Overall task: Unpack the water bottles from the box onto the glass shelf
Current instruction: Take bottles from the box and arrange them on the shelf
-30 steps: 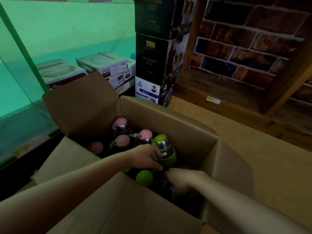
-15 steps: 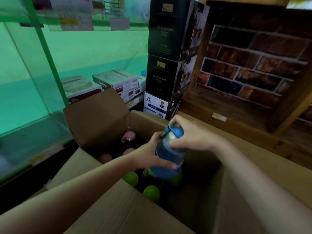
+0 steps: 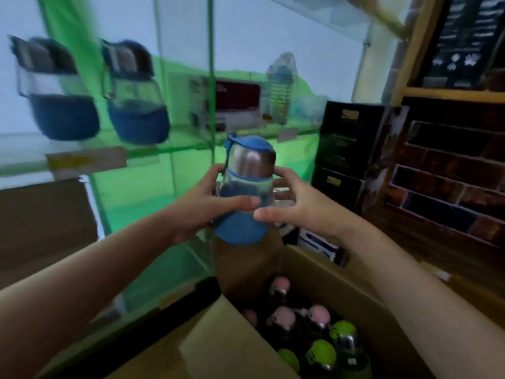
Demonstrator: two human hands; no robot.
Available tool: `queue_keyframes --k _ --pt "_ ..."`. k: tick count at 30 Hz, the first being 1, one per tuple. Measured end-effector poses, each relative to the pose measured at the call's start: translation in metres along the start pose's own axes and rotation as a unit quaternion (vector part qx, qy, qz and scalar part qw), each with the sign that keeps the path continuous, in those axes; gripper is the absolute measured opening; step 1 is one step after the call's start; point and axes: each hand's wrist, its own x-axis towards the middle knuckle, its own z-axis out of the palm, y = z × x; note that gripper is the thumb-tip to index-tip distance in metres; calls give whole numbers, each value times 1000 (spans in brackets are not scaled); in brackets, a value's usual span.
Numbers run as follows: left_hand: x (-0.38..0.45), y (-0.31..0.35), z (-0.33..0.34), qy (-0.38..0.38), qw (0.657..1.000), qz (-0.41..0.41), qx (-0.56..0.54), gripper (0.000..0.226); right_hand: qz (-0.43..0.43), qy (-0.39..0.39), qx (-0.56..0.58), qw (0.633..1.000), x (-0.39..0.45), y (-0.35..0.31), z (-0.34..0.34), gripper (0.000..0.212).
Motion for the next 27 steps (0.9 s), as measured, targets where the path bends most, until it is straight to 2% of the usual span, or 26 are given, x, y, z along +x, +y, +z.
queue_keyframes --k 5,10,16,19,24,27 --pt "-25 69 -88 82 996 18 38 80 -110 24 -19 993 61 -76 47 75" --pt "-51 104 -173 151 986 18 65 86 -160 4 5 987 116 -136 106 81" --pt "-62 111 -239 220 972 -3 77 84 -136 -40 31 989 164 -159 158 79" --pt "-60 99 -253 221 972 -15 82 72 -128 -64 0 990 173 -155 177 73" --pt "-51 79 -263 212 977 -13 31 63 -110 -60 -27 992 179 -148 189 63" --pt "-50 80 -264 199 978 -31 53 69 -106 -70 -29 991 176 -149 186 63"
